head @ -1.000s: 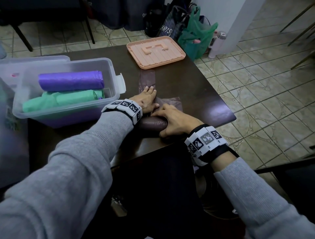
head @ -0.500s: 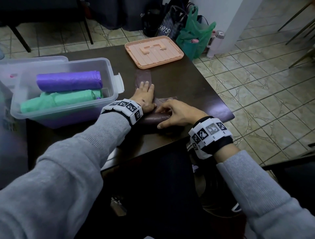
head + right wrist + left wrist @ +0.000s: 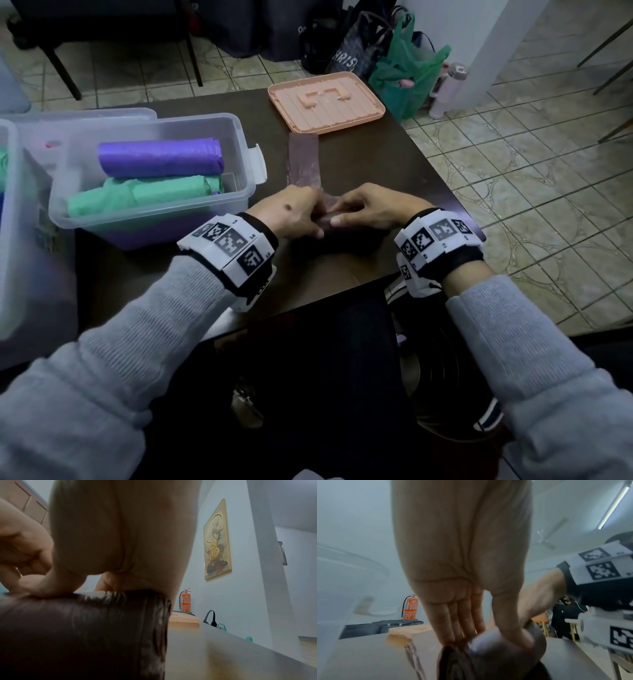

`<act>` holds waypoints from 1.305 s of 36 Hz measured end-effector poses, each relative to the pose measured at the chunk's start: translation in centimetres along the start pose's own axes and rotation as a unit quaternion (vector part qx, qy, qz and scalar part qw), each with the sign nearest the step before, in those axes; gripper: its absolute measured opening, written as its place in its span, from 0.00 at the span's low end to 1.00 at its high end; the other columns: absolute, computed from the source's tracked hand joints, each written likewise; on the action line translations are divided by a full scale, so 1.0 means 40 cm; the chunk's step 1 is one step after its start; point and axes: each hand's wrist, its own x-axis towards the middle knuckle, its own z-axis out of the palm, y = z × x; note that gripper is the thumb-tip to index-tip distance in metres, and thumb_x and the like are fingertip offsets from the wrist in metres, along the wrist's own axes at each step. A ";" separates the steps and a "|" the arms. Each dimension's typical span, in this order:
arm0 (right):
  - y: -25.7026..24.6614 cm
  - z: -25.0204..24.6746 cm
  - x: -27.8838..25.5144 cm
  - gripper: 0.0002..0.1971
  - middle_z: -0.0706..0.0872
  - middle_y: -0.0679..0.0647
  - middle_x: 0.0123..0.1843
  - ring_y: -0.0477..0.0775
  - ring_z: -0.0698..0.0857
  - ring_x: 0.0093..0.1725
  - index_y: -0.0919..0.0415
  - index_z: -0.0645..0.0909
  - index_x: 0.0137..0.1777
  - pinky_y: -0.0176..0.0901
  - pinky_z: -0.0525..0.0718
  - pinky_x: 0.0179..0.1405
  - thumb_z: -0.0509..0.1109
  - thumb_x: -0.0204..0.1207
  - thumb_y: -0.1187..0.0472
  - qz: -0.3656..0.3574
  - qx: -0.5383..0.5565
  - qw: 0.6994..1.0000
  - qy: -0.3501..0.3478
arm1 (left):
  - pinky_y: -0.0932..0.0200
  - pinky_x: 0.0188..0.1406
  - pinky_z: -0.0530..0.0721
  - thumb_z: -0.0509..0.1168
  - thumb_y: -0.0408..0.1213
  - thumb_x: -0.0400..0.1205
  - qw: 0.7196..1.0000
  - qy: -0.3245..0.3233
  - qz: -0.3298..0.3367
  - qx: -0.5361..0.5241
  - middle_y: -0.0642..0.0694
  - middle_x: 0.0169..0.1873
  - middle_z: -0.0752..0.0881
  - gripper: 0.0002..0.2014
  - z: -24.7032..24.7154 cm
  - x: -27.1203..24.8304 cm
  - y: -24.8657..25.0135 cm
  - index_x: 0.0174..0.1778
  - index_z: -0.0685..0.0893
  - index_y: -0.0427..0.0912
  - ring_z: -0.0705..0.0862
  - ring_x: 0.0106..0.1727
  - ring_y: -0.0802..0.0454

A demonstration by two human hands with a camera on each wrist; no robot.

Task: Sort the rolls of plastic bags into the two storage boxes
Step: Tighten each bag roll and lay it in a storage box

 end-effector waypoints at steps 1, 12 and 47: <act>0.002 0.000 0.002 0.19 0.87 0.49 0.58 0.48 0.84 0.59 0.50 0.83 0.63 0.50 0.78 0.67 0.69 0.76 0.44 0.004 -0.009 1.000 0.003 | 0.61 0.53 0.74 0.73 0.39 0.76 1.000 0.001 0.006 0.005 0.41 0.62 0.83 0.24 0.006 0.000 -0.003 0.67 0.78 0.41 0.81 0.61 0.45; 0.015 0.072 0.017 0.20 0.79 0.52 0.68 0.57 0.73 0.70 0.51 0.75 0.66 0.57 0.65 0.65 0.52 0.84 0.42 0.034 -0.155 0.976 0.149 | 0.56 0.58 0.73 0.77 0.38 0.70 0.997 0.033 0.012 0.075 0.37 0.64 0.79 0.32 0.049 0.048 -0.025 0.68 0.72 0.38 0.77 0.65 0.41; 0.002 0.071 -0.054 0.28 0.80 0.49 0.60 0.50 0.80 0.57 0.54 0.72 0.70 0.41 0.76 0.60 0.75 0.72 0.49 0.055 0.005 0.998 0.043 | 0.62 0.48 0.72 0.79 0.35 0.68 0.996 0.017 0.055 0.065 0.48 0.50 0.85 0.25 0.015 0.037 -0.050 0.62 0.84 0.45 0.79 0.51 0.53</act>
